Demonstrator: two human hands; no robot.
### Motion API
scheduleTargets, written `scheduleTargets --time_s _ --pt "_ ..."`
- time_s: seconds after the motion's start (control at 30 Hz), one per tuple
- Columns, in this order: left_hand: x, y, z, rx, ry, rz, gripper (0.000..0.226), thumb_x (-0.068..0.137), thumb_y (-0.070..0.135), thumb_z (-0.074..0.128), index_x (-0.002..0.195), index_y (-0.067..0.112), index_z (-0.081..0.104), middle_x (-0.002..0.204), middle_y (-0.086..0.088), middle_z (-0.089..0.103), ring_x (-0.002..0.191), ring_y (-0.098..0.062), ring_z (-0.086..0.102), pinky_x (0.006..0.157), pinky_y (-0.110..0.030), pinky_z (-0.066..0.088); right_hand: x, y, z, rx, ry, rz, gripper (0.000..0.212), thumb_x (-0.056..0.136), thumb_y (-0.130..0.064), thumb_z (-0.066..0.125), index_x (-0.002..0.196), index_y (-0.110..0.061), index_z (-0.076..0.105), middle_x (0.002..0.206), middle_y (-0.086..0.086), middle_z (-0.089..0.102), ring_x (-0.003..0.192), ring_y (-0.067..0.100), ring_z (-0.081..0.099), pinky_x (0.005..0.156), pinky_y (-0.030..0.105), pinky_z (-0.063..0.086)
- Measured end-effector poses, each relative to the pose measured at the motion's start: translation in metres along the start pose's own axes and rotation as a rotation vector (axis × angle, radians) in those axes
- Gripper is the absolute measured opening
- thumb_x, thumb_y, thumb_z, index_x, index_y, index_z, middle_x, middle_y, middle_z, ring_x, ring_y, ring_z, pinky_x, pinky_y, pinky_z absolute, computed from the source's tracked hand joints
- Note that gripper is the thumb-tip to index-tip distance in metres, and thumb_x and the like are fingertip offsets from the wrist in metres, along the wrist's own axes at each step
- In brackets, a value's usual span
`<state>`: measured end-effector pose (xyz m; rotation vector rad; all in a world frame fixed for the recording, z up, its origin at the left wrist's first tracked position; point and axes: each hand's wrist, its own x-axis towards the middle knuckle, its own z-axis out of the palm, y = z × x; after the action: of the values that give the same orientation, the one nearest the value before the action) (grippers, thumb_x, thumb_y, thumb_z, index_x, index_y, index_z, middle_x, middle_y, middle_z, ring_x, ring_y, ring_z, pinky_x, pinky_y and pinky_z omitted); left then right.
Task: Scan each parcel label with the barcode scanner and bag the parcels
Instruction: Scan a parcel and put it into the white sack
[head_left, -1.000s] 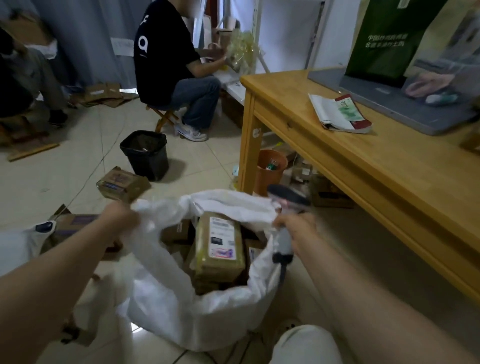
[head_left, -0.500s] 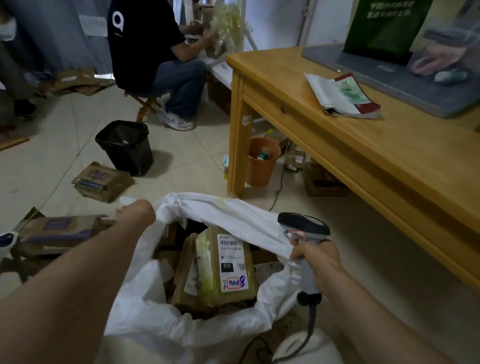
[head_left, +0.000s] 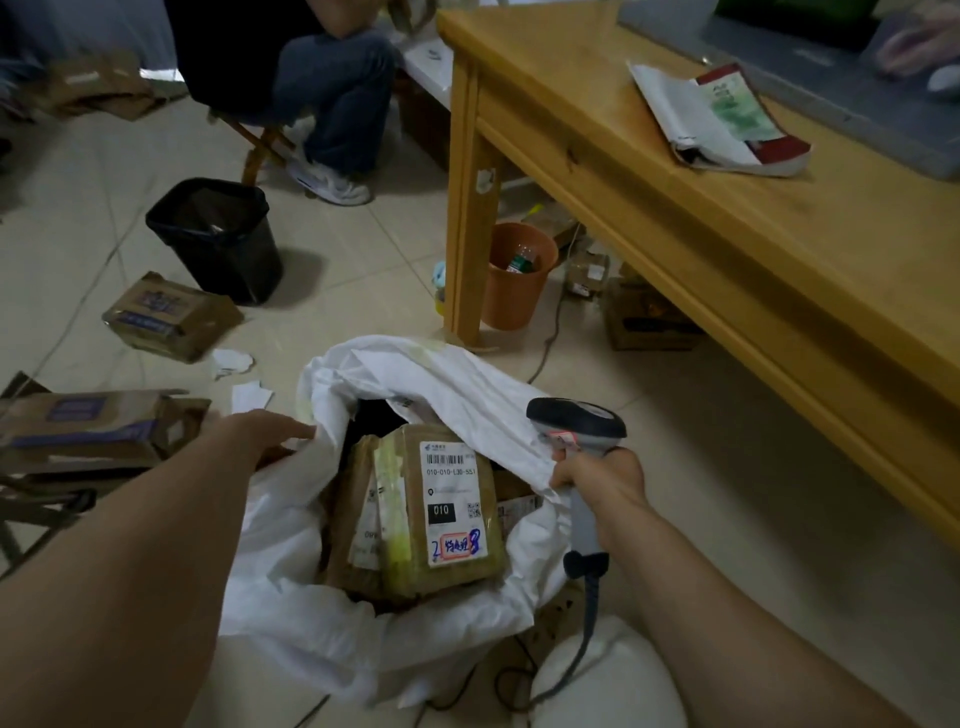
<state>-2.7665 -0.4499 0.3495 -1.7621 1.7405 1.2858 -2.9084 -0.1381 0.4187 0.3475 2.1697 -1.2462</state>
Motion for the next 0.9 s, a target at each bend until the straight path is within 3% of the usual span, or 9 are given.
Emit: scheduleTargets --time_s 0.1,0.2,0.33,0.43,0.53,0.6,0.67,0.77,0.9 --pt "-0.006 -0.006 0.01 0.045 -0.174 -0.012 0.035 0.088 0.03 0.068 0.097 -0.002 0.058 0.087 -0.012 0.059 0.093 -0.03 0.056 0.084 -0.038 0.043 -0.004 0.001 0.009 -0.014 -0.022 0.003 0.038 0.069 0.006 0.069 0.104 -0.001 0.056 0.1 0.016 0.059 0.092 0.032 0.057 0.083 0.039 0.052" --pt "-0.013 -0.007 0.019 0.109 -0.103 0.029 0.025 0.087 0.018 0.069 0.08 -0.003 0.059 0.076 -0.014 0.057 0.071 -0.028 0.055 0.07 -0.034 0.043 -0.009 -0.001 0.014 -0.016 -0.043 -0.003 0.032 0.072 0.006 0.068 0.099 -0.005 0.054 0.086 0.007 0.055 0.089 0.027 0.054 0.084 0.037 0.05" --pt "-0.029 0.023 -0.001 0.273 0.404 0.322 0.036 0.092 0.017 0.057 0.118 -0.008 0.055 0.113 -0.028 0.058 0.103 -0.039 0.057 0.088 -0.043 0.046 -0.016 -0.004 0.015 -0.04 -0.036 -0.019 0.041 0.075 0.003 0.07 0.112 0.0 0.053 0.092 0.008 0.052 0.099 0.03 0.054 0.092 0.039 0.049" --pt "-0.073 0.076 -0.046 0.236 0.795 0.503 0.025 0.097 0.016 0.04 0.103 0.004 0.06 0.105 -0.022 0.061 0.097 -0.038 0.058 0.09 -0.044 0.041 -0.02 -0.009 0.013 0.0 0.025 -0.056 0.046 0.077 0.0 0.071 0.12 0.002 0.053 0.112 0.017 0.058 0.108 0.033 0.055 0.094 0.039 0.048" --pt "-0.121 0.112 -0.099 0.064 1.047 0.63 0.034 0.097 0.014 0.036 0.122 0.009 0.06 0.123 -0.021 0.057 0.116 -0.039 0.052 0.102 -0.046 0.035 -0.027 -0.02 0.006 0.067 0.087 -0.123 0.044 0.077 0.002 0.069 0.119 0.002 0.055 0.102 0.01 0.056 0.097 0.028 0.055 0.084 0.032 0.044" --pt "-0.136 0.11 -0.116 0.012 1.058 0.615 0.038 0.097 0.015 0.039 0.132 0.015 0.053 0.134 -0.017 0.052 0.125 -0.038 0.047 0.105 -0.047 0.035 -0.033 -0.025 0.0 0.125 0.102 -0.146 0.045 0.078 0.003 0.068 0.121 0.001 0.055 0.1 0.007 0.053 0.097 0.028 0.054 0.084 0.032 0.042" --pt "-0.138 0.094 -0.108 0.016 1.009 0.533 0.048 0.095 0.02 0.047 0.143 0.018 0.039 0.145 -0.017 0.04 0.135 -0.037 0.035 0.11 -0.047 0.026 -0.038 -0.024 -0.004 0.142 0.114 -0.151 0.049 0.077 0.0 0.071 0.123 0.001 0.054 0.112 0.011 0.058 0.11 0.033 0.055 0.091 0.035 0.043" --pt "-0.136 0.055 -0.052 0.104 0.881 0.55 0.082 0.085 0.029 0.064 0.15 0.014 0.017 0.155 -0.019 0.013 0.143 -0.038 0.012 0.116 -0.048 0.01 -0.047 -0.014 -0.006 0.144 0.117 -0.174 0.052 0.074 -0.001 0.075 0.123 -0.001 0.056 0.124 0.015 0.06 0.115 0.034 0.055 0.097 0.037 0.043" --pt "-0.147 -0.003 0.064 0.421 0.598 0.731 0.093 0.08 0.037 0.072 0.151 0.014 0.017 0.156 -0.018 0.007 0.143 -0.038 0.012 0.117 -0.049 0.02 -0.063 0.001 -0.012 0.165 0.102 -0.23 0.055 0.074 -0.001 0.077 0.125 -0.002 0.056 0.127 0.015 0.059 0.119 0.033 0.054 0.102 0.038 0.041"
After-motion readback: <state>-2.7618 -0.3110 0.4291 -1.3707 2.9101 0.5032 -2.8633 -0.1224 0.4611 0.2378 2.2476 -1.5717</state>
